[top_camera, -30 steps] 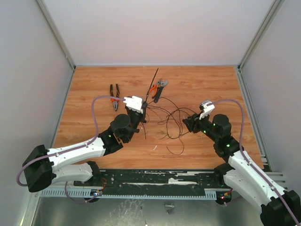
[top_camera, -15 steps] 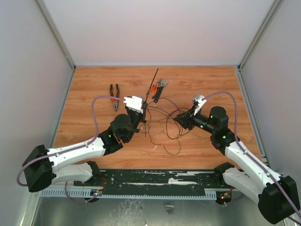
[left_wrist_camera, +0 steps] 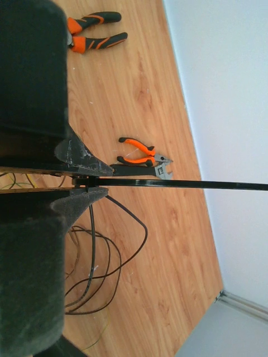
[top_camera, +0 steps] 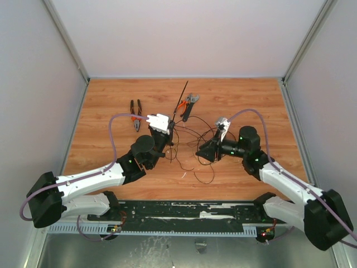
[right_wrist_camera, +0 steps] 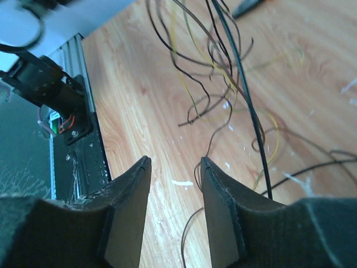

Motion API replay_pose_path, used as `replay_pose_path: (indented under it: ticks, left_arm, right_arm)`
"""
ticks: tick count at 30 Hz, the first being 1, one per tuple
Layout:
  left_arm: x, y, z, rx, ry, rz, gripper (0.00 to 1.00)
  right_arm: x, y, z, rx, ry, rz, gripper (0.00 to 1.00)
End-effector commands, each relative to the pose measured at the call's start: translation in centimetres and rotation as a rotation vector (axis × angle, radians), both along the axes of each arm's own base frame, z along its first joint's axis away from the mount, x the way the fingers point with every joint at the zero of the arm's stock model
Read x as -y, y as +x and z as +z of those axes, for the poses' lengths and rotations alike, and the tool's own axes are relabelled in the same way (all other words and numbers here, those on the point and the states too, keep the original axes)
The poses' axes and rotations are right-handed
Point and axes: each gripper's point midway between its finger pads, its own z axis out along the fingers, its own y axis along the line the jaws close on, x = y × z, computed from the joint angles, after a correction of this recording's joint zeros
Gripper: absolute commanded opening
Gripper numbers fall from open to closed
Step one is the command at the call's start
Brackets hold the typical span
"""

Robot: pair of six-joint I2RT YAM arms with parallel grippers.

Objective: Zip-tie the wires
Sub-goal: Adjust the cable at the center of the board.

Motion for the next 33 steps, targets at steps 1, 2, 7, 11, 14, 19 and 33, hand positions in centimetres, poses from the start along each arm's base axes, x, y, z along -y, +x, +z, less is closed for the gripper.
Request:
replay_pose_path:
  ticks: [1, 2, 7, 11, 14, 19, 33]
  left_arm:
    - [-0.3, 0.2, 2.1, 0.034, -0.052, 0.008, 0.00]
    - [-0.3, 0.2, 2.1, 0.033, -0.051, 0.007, 0.00]
    - [-0.3, 0.1, 2.3, 0.034, -0.055, 0.004, 0.00]
    - [-0.2, 0.1, 2.4, 0.034, -0.059, 0.000, 0.00]
    - [-0.1, 0.1, 2.3, 0.033, -0.056, -0.001, 0.00]
    - [0.1, 0.2, 2.0, 0.023, -0.049, -0.001, 0.00]
    - [-0.8, 1.0, 1.3, 0.011, -0.050, 0.054, 0.00]
  right_arm:
    - [0.1, 0.9, -3.0, -0.111, -0.060, -0.066, 0.44]
    - [0.2, 1.4, -3.4, -0.122, -0.072, -0.087, 0.46]
    - [1.1, 4.0, -3.9, -0.091, -0.119, -0.221, 0.55]
    - [1.1, 5.3, -3.9, -0.050, -0.127, -0.251, 0.59]
    - [-0.1, 5.5, -3.4, -0.006, -0.091, -0.194, 0.59]
    - [-1.1, 7.0, -1.6, 0.090, -0.038, -0.198, 0.59]
    - [-0.5, 4.3, -0.7, 0.081, -0.090, -0.141, 0.00]
